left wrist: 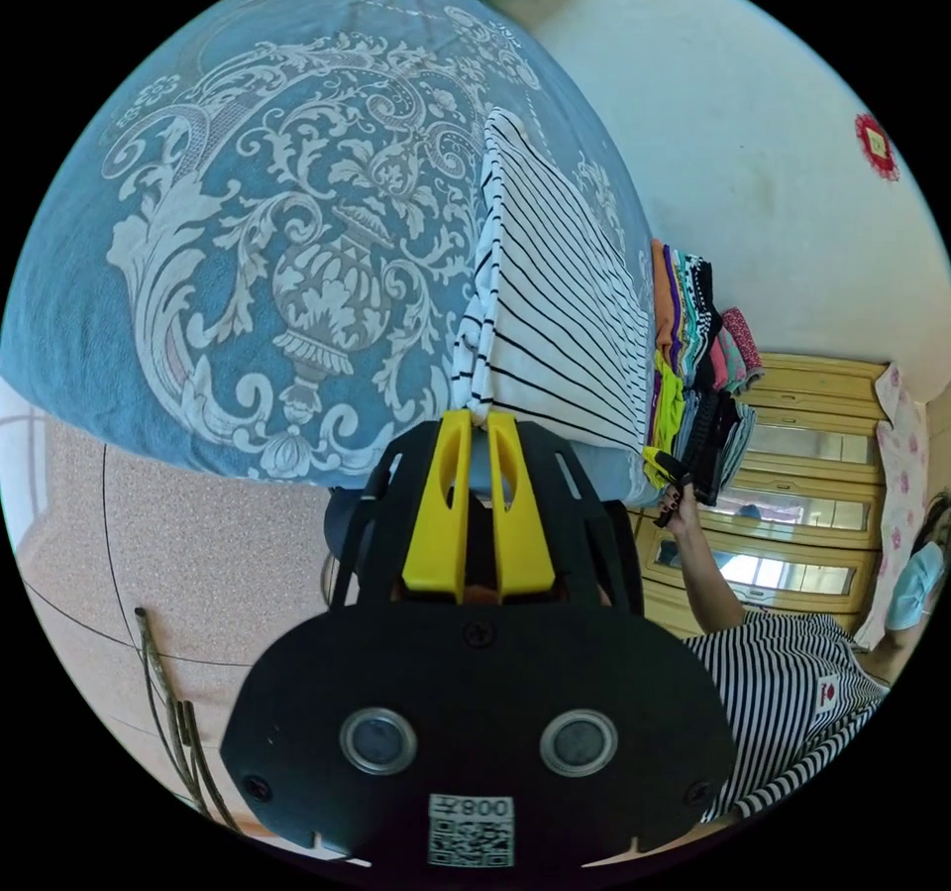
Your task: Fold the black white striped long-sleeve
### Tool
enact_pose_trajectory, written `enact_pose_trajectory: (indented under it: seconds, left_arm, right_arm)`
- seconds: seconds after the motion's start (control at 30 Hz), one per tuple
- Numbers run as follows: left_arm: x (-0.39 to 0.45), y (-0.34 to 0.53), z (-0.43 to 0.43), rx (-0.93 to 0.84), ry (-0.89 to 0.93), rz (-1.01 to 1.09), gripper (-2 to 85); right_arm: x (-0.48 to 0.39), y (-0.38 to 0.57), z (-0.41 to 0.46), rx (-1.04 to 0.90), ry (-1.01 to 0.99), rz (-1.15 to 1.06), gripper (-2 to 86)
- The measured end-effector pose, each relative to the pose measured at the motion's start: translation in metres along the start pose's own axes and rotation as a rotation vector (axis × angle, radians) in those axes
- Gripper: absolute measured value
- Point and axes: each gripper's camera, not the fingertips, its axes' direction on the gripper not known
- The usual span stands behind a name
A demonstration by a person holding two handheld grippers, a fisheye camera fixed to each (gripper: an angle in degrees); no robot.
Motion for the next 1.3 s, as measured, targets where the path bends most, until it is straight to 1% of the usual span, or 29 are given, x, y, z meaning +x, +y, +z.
enact_pose_trajectory:
  seconds: [0.1,0.2,0.33,0.43,0.57,0.67,0.8,0.87,0.93,1.0,1.13,1.23,1.3]
  left_arm:
    - [0.011,0.006,-0.014,-0.010,-0.004,-0.001,2.8]
    - [0.025,0.014,-0.035,-0.013,-0.005,0.015,2.4]
    - [0.050,0.027,-0.075,0.007,0.042,0.065,1.9]
    - [0.072,0.038,-0.104,0.008,0.033,0.107,1.5]
    - [0.098,0.060,-0.146,0.016,0.019,0.134,1.1]
    - [0.108,0.080,-0.173,0.030,0.023,0.122,1.0]
    - [0.116,0.097,-0.186,0.026,0.000,0.067,1.2]
    - [0.127,0.105,-0.188,0.008,-0.057,0.021,1.4]
    - [0.142,0.112,-0.198,0.025,-0.068,0.007,1.5]
    - [0.161,0.120,-0.214,0.060,-0.081,0.016,1.6]
    - [0.213,0.139,-0.254,0.138,-0.137,0.051,1.9]
    - [0.259,0.146,-0.263,0.123,-0.126,0.123,2.5]
    - [0.291,0.147,-0.259,0.087,-0.109,0.172,2.9]
  right_arm:
    - [-0.004,0.000,0.008,-0.038,0.059,0.015,3.4]
    - [-0.002,0.004,0.002,-0.067,-0.022,0.034,1.6]
    - [-0.014,0.017,-0.019,-0.083,-0.071,0.000,0.6]
    - [-0.027,0.027,-0.033,-0.101,-0.127,-0.026,0.4]
    - [-0.047,0.046,-0.040,-0.162,-0.120,-0.072,0.3]
    - [-0.055,0.071,-0.039,-0.180,-0.137,-0.074,0.3]
    - [-0.040,0.100,-0.012,-0.215,-0.162,0.000,0.3]
    - [-0.025,0.109,0.001,-0.206,-0.205,0.073,0.3]
    - [-0.010,0.119,0.010,-0.174,-0.271,0.145,0.4]
    - [-0.010,0.128,0.009,-0.148,-0.289,0.152,0.5]
    - [-0.011,0.153,-0.005,-0.098,-0.178,0.170,1.2]
    - [-0.016,0.165,-0.015,-0.011,-0.195,0.159,3.3]
    - [-0.023,0.165,-0.012,0.008,-0.188,0.145,5.2]
